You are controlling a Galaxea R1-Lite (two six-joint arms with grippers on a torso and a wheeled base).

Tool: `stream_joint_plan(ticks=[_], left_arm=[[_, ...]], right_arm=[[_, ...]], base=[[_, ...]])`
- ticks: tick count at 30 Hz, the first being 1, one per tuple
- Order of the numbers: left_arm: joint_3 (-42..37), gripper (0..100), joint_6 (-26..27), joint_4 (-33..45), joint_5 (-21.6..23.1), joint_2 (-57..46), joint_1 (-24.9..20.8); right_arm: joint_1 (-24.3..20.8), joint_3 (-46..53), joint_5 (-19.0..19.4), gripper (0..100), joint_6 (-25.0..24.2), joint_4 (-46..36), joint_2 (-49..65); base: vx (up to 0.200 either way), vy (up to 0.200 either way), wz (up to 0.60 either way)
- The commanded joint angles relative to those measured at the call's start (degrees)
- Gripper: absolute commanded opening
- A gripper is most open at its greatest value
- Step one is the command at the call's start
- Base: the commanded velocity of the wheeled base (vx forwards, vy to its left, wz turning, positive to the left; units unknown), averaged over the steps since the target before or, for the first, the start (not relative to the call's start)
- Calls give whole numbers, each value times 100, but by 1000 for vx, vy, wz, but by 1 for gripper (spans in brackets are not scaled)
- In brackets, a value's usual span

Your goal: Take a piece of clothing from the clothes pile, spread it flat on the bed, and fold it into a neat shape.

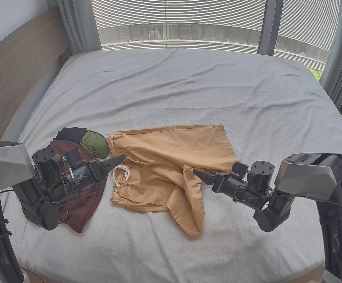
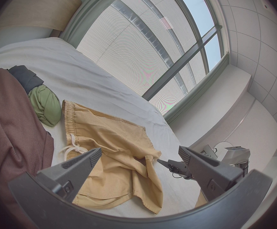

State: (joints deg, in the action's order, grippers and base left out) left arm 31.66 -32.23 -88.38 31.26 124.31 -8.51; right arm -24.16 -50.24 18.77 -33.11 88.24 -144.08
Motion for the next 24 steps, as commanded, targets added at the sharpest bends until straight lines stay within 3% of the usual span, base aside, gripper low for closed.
stream_joint_plan(ticks=[1,12,24], left_arm=[[-11,100,-2,-4,-6,6,-2],[-11,100,-2,-4,-6,6,-10],[-2,100,6,-4,3,67,-28]], right_arm=[[307,392,-5,100,85,9,346],[131,304,12,100,358,9,73],[-89,-171,39,100,982,1,-445]], base=[[0,0,0],[0,0,0],[0,0,0]])
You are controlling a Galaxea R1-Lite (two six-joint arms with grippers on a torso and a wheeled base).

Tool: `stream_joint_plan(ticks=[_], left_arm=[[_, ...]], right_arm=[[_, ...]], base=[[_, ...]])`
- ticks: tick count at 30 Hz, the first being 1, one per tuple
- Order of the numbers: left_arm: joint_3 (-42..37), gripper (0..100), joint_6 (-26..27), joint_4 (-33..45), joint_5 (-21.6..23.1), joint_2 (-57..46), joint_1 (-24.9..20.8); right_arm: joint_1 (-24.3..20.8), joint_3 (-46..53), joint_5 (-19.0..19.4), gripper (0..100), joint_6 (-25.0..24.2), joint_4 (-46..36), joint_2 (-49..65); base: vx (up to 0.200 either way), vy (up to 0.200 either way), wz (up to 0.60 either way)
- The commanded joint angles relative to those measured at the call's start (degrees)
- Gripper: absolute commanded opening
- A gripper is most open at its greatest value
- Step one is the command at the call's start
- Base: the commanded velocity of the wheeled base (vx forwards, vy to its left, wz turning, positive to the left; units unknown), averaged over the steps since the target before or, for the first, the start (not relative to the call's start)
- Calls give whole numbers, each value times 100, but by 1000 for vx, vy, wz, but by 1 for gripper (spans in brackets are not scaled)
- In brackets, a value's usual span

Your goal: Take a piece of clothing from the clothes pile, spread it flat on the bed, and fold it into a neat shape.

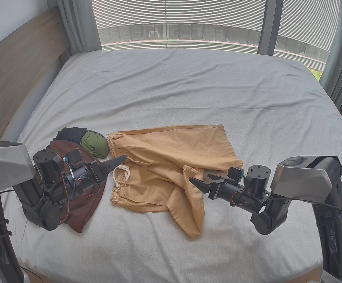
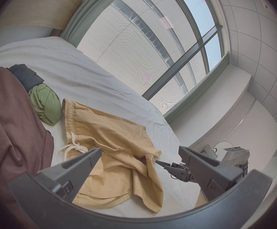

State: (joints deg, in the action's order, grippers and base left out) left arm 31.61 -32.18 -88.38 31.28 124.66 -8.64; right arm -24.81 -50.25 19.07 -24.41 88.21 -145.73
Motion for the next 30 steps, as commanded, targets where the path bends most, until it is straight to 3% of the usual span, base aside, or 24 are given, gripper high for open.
stream_joint_plan(ticks=[1,8,14,23,30], left_arm=[[3,100,2,-4,1,32,-15],[-6,100,2,-4,1,32,-15],[12,100,2,-4,1,67,-15],[-6,100,2,-4,1,67,-15],[-6,100,2,-4,1,76,-15]], right_arm=[[-24,-196,1,100,138,3,-307],[-77,-178,1,100,199,12,-395],[-147,736,9,100,138,12,62],[-314,982,27,100,41,21,62],[-595,938,62,100,-513,38,150]], base=[[0,0,0],[0,0,0],[0,0,0],[0,0,0],[0,0,0]])
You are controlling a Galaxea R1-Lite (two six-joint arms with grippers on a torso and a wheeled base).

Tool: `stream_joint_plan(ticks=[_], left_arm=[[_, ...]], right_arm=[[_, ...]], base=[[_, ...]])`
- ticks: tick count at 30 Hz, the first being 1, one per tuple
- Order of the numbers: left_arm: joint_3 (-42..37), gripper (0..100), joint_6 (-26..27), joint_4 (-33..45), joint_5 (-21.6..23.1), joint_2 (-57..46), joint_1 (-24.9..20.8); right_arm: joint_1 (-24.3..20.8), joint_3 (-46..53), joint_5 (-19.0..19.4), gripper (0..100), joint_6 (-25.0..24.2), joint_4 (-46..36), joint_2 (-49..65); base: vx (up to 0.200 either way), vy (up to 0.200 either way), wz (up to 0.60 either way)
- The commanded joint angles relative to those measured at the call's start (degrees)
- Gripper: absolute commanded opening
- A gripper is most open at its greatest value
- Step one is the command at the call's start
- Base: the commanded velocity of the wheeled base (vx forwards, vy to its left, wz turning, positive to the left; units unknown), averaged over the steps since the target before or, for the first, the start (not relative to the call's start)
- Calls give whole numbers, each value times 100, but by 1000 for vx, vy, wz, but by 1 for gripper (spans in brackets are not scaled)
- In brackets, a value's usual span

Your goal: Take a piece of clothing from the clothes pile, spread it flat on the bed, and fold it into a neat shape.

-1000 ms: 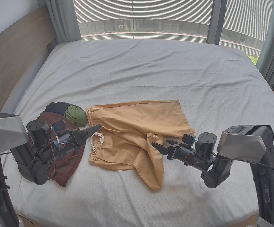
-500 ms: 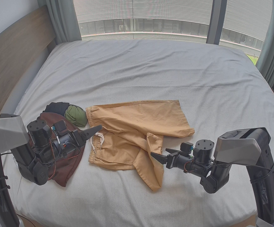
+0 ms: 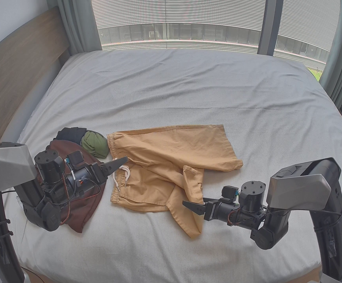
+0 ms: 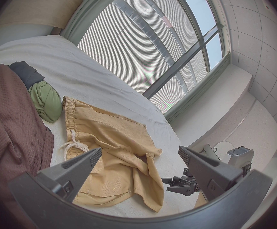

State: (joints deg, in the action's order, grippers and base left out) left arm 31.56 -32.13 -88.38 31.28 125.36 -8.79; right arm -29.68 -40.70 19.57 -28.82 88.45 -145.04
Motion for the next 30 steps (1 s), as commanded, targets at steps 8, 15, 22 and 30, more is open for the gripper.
stream_joint_plan(ticks=[8,15,22,30], left_arm=[[8,100,-3,-4,1,6,0],[8,100,-3,-4,1,6,0],[8,100,-3,-4,1,6,0],[8,100,-3,-4,1,6,0]], right_arm=[[-204,168,12,100,-221,14,503],[-231,265,47,100,-493,14,644],[-204,133,47,100,-502,23,345],[-187,10,47,100,-502,23,143]], base=[[0,0,0],[0,0,0],[0,0,0],[0,0,0]])
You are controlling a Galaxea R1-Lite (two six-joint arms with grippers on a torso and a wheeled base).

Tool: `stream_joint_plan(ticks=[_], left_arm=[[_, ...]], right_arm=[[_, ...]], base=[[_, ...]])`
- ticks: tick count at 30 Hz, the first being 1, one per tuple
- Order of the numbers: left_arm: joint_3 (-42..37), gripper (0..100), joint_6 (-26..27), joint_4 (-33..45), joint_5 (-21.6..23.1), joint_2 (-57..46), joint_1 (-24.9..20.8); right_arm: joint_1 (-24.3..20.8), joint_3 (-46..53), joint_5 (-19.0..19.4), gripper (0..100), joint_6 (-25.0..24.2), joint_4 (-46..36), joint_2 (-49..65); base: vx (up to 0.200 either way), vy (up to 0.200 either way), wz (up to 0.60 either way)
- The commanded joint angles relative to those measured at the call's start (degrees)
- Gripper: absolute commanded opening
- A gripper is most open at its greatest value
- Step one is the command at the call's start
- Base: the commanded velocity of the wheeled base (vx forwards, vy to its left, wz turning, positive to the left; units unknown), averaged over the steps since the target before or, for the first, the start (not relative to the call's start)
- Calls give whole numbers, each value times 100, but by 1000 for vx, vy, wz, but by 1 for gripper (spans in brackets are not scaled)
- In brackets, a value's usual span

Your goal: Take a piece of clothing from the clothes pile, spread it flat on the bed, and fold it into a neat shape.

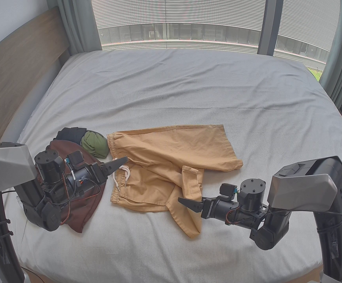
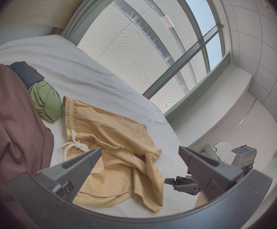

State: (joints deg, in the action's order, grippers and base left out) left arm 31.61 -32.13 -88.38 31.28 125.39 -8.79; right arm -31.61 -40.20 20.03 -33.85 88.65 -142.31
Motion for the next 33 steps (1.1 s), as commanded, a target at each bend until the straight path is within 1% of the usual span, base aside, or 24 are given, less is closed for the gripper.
stream_joint_plan(ticks=[1,4,5,18,23,31,33], left_arm=[[3,100,-3,-4,1,3,0],[3,100,-3,-4,1,3,0],[3,100,-3,-4,1,3,0],[3,100,-3,-4,1,3,-9],[3,100,-3,-4,1,-6,-18],[3,100,-3,-4,1,3,-18],[3,100,-3,-4,1,3,-18]], right_arm=[[6,-49,1,100,2,3,-130],[6,-49,1,100,2,12,-121],[6,-49,1,0,2,12,-121],[102,188,-17,0,10,21,63],[331,435,-43,0,19,12,353],[999,1129,-34,0,37,3,889],[1078,1190,-34,0,37,3,942]], base=[[0,0,0],[0,0,0],[0,0,0],[0,0,0],[0,0,0],[0,0,0],[0,0,0]])
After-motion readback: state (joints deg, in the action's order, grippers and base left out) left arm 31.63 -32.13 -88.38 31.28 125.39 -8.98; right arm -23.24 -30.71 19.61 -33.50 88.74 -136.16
